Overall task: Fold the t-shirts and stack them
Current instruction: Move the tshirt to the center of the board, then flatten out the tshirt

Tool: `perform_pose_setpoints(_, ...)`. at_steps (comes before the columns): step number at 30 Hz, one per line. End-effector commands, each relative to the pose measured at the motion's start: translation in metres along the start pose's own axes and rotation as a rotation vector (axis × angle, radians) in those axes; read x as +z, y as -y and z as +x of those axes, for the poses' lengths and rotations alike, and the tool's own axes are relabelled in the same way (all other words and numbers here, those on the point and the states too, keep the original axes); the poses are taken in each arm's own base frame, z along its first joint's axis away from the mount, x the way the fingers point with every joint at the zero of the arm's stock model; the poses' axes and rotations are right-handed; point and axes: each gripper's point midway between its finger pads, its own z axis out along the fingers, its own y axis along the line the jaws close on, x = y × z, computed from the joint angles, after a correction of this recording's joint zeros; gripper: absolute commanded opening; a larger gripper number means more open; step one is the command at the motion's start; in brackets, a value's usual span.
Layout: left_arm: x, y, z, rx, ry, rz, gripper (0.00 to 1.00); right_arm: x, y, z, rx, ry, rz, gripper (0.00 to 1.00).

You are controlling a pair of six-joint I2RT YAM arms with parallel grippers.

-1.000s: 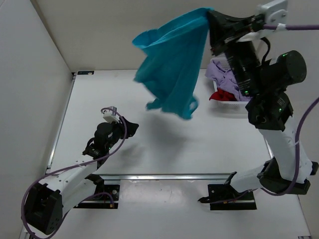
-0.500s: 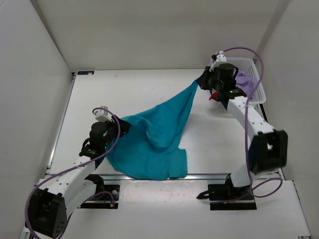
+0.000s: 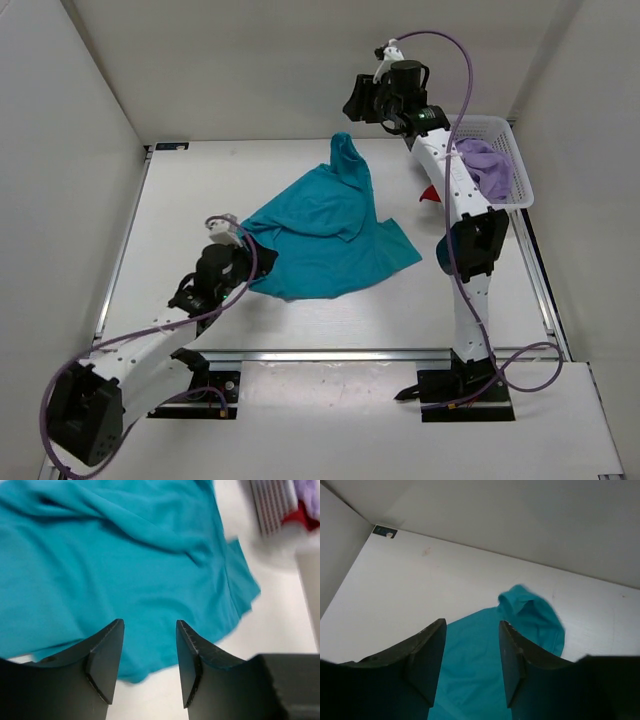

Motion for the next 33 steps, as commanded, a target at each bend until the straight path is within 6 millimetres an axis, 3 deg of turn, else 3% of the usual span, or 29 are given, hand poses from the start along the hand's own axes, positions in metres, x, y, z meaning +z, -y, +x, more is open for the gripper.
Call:
perform_pose_setpoints(1,0.013,0.054,-0.001,0.186,-0.011,0.049,0.56,-0.067,-0.027,-0.042,-0.035,0.029,0.04,0.44)
perform_pose_setpoints(2,0.023,0.064,-0.001,0.205,-0.031,0.051,0.58,-0.075,-0.022,-0.031,-0.007,-0.004,0.061,0.41)
perform_pose_setpoints(3,0.035,0.064,0.019,0.259,-0.093,0.036,0.58,-0.081,-0.024,-0.028,-0.004,-0.004,0.063,0.29)
perform_pose_setpoints(4,0.04,0.081,0.017,0.301,-0.102,0.055,0.58,-0.09,-0.023,-0.012,0.014,-0.013,0.075,0.23)
perform_pose_setpoints(5,0.054,0.082,0.024,0.331,-0.13,0.029,0.59,-0.106,-0.018,0.015,0.048,-0.049,0.09,0.22)
perform_pose_setpoints(6,0.066,0.077,0.038,0.39,-0.166,0.001,0.6,-0.104,-0.009,0.055,0.101,-0.078,0.097,0.23)
perform_pose_setpoints(7,0.073,0.086,0.036,0.413,-0.169,0.013,0.6,-0.13,-0.018,0.03,0.1,0.032,0.045,0.23)
perform_pose_setpoints(8,0.084,0.091,0.035,0.442,-0.168,0.014,0.6,-0.151,-0.011,0.046,0.152,0.06,0.042,0.19)
perform_pose_setpoints(9,0.095,0.089,0.045,0.463,-0.195,0.007,0.63,-0.167,-0.006,0.076,0.219,0.035,0.039,0.19)
perform_pose_setpoints(10,0.106,0.098,0.046,0.488,-0.194,0.01,0.64,-0.171,0.004,0.11,0.265,0.004,0.053,0.19)
perform_pose_setpoints(11,0.11,0.104,0.051,0.527,-0.202,0.019,0.66,-0.185,0.001,0.103,0.265,0.061,0.039,0.2)
perform_pose_setpoints(15,0.146,0.108,0.063,0.635,-0.247,-0.009,0.75,-0.206,0.016,0.194,0.328,-0.045,0.082,0.3)
perform_pose_setpoints(16,0.151,0.103,0.077,0.655,-0.284,-0.012,0.76,-0.21,0.018,0.213,0.342,-0.074,0.088,0.32)
perform_pose_setpoints(17,0.159,0.105,0.069,0.651,-0.273,-0.018,0.77,-0.213,0.015,0.222,0.349,-0.078,0.074,0.35)
perform_pose_setpoints(19,0.173,0.11,0.071,0.662,-0.273,-0.013,0.8,-0.218,0.01,0.253,0.372,-0.113,0.06,0.39)
perform_pose_setpoints(23,0.188,0.109,0.079,0.723,-0.309,-0.031,0.86,-0.214,0.001,0.285,0.382,-0.161,0.052,0.44)
perform_pose_setpoints(25,0.199,0.099,0.091,0.749,-0.352,-0.059,0.84,-0.213,-0.001,0.296,0.402,-0.183,0.053,0.46)
perform_pose_setpoints(27,0.209,0.101,0.09,0.75,-0.361,-0.068,0.81,-0.212,0.003,0.306,0.406,-0.195,0.068,0.47)
perform_pose_setpoints(33,0.222,0.1,0.079,0.724,-0.312,-0.102,0.46,-0.211,0.025,0.341,0.457,-0.26,0.165,0.48)
